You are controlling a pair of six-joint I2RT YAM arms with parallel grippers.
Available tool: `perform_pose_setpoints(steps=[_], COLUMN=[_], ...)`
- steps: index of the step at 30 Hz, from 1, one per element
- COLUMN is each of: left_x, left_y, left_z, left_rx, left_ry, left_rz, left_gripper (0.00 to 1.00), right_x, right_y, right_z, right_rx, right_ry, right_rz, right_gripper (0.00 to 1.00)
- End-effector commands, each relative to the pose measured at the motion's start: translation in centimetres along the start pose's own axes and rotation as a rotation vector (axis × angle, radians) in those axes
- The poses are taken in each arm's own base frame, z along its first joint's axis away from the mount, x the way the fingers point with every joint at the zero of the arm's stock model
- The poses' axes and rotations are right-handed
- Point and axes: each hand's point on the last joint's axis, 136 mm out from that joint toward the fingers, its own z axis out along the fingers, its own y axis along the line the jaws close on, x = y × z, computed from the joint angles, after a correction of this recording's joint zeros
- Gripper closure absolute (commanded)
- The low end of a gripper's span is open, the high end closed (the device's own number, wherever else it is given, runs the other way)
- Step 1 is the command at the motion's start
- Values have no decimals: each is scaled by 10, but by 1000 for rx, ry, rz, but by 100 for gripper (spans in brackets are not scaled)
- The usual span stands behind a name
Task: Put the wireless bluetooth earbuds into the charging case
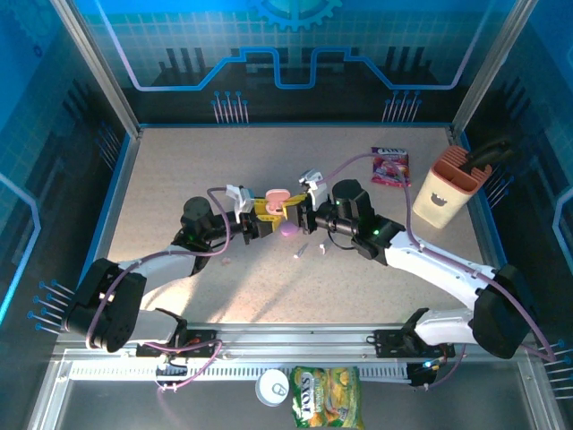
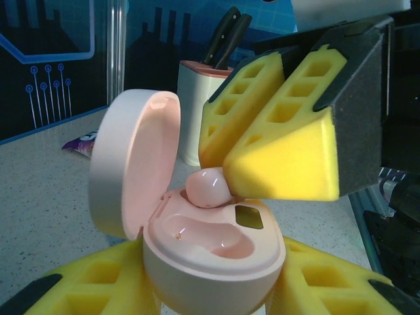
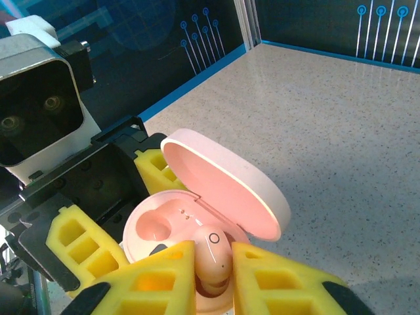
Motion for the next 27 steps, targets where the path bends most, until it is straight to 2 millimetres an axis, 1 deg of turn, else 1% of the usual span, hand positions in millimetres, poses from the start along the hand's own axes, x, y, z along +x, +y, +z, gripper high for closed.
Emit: perform_pose_setpoints(steps=[1, 6, 8, 12, 14, 15, 17, 19, 21, 23, 24, 26, 27], left_x=[-16, -13, -11, -11, -13, -15, -21, -30, -41, -51, -56, -64, -69], left_y=[-8, -5, -2, 6, 10, 12, 15, 17, 16, 17, 19, 19, 19], left_z=[-1, -2, -2, -5, -7, -9, -12, -15, -19, -23, -25, -27, -28], left_rx=[15, 1, -9, -29, -39, -46, -54, -62, -68, -83, -94, -99, -101], left_ry=[-44, -37, -33, -47, -61, -70, -89, -110, -137, -160, -167, -171, -178], left_rz=[38, 38, 41, 40, 36, 37, 38, 49, 64, 76, 80, 85, 96], left_gripper=[61, 61, 61, 61, 61, 61, 61, 61, 61, 61, 61, 61, 61], right_x=[4, -12, -21, -30, -31, -29, -22, -9, 10, 28, 38, 56, 63], right_y=[3, 9, 11, 12, 5, -4, -24, -44, -61, -70, -71, -70, -65], right_z=[0, -12, -20, -34, -39, -41, -42, -39, -30, -17, -8, 10, 20], right_rx=[-6, -13, -18, -19, 9, 33, 77, 108, 136, 156, 147, 118, 88], right_ry=[3, -47, -75, -122, -145, -152, -158, -144, -89, -15, 32, 109, 141], right_rz=[-18, -14, -16, -11, 15, 44, 122, 208, 295, 342, 361, 406, 421], right_gripper=[78, 60, 56, 51, 50, 50, 50, 50, 50, 48, 47, 46, 47])
